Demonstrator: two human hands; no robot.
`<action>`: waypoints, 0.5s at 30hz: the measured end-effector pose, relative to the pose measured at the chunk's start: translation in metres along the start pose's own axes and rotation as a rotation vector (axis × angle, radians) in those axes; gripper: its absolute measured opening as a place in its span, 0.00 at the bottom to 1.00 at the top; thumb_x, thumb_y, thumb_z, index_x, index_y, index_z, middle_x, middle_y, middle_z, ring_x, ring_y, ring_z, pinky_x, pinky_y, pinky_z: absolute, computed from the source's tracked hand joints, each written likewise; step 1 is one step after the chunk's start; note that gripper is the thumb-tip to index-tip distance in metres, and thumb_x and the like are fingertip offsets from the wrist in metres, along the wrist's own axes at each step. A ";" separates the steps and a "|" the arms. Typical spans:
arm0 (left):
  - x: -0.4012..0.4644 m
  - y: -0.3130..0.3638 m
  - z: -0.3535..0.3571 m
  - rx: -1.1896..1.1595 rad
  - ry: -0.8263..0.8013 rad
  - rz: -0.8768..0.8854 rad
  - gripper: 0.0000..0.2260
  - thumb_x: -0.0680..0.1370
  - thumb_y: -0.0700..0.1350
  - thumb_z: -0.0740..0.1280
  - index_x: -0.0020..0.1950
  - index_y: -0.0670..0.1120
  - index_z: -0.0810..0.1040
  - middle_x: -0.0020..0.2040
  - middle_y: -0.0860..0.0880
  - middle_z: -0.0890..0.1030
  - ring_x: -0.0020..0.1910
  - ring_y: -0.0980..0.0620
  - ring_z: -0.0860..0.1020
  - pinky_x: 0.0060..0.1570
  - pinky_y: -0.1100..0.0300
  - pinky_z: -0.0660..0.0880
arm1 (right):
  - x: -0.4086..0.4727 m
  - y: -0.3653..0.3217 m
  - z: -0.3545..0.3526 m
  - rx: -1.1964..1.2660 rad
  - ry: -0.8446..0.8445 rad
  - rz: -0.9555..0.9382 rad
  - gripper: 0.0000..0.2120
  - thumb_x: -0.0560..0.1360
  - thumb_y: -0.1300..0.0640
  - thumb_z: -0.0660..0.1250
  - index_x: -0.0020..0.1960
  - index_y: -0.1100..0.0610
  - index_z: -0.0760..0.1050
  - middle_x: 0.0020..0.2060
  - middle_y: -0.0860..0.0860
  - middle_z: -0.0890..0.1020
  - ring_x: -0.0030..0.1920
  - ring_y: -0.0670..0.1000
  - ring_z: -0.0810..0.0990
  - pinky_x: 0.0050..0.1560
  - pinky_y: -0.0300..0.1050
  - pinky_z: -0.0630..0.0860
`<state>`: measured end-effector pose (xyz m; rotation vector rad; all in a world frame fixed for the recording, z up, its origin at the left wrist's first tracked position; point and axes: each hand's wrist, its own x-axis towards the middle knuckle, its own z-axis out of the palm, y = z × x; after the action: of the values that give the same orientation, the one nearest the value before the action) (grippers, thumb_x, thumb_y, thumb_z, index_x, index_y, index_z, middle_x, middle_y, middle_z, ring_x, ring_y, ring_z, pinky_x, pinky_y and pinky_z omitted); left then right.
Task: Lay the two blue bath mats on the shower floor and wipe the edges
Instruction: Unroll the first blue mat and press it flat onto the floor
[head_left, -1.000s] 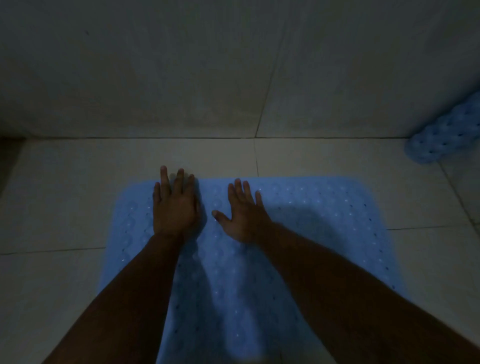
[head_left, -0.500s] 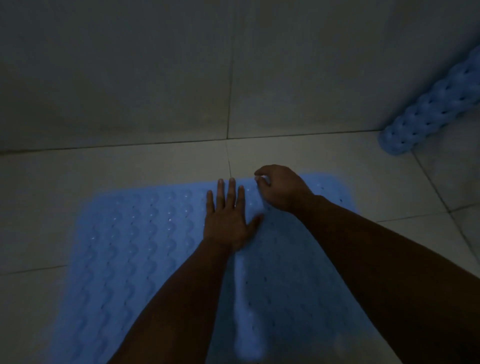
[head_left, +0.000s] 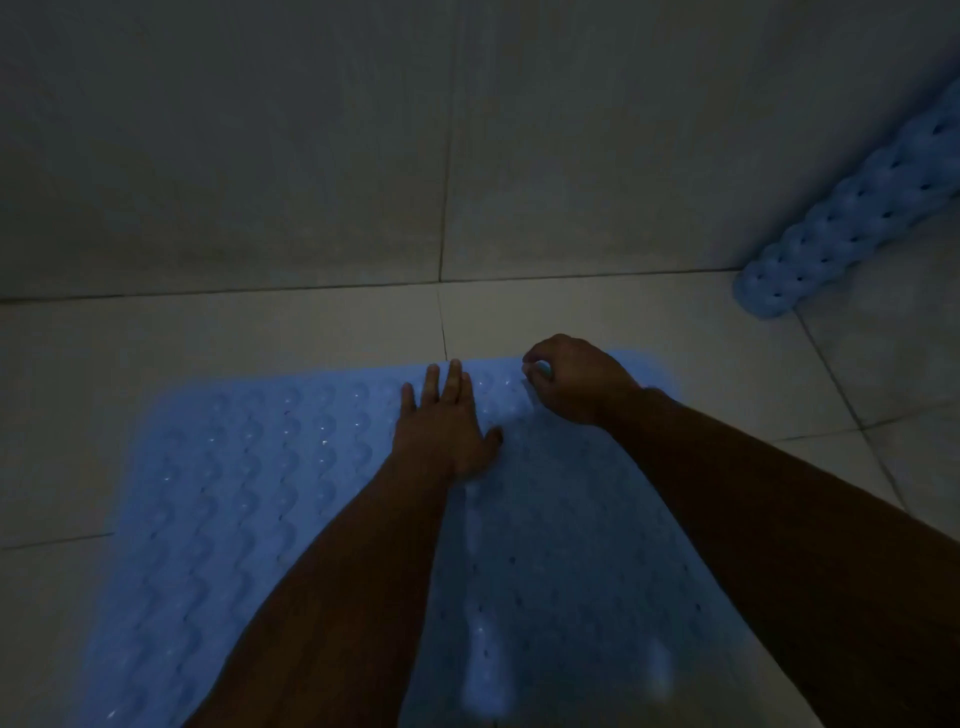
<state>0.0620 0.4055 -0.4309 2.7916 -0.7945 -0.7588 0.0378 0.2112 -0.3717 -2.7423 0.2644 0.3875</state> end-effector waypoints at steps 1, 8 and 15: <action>0.001 0.003 -0.019 -0.021 -0.063 -0.018 0.38 0.81 0.65 0.53 0.83 0.43 0.51 0.84 0.44 0.47 0.82 0.40 0.46 0.79 0.37 0.48 | -0.001 -0.007 -0.012 -0.042 -0.042 0.009 0.21 0.79 0.44 0.57 0.61 0.54 0.80 0.62 0.55 0.81 0.62 0.59 0.78 0.63 0.53 0.75; -0.026 0.011 -0.052 0.028 0.266 0.033 0.18 0.81 0.49 0.60 0.69 0.44 0.74 0.69 0.44 0.76 0.71 0.42 0.70 0.65 0.47 0.71 | -0.006 -0.028 0.020 -0.096 -0.137 0.053 0.22 0.83 0.47 0.54 0.71 0.60 0.70 0.73 0.59 0.70 0.74 0.61 0.67 0.71 0.55 0.67; -0.027 -0.015 -0.026 0.065 0.326 -0.004 0.27 0.83 0.52 0.57 0.81 0.45 0.60 0.82 0.44 0.59 0.82 0.40 0.50 0.76 0.42 0.59 | -0.033 -0.015 0.105 -0.217 0.144 0.016 0.39 0.80 0.33 0.46 0.81 0.59 0.52 0.81 0.59 0.53 0.81 0.59 0.50 0.78 0.65 0.53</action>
<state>0.0621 0.4320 -0.4011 2.8652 -0.7621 -0.2689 -0.0144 0.2682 -0.4518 -2.9884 0.2971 0.2352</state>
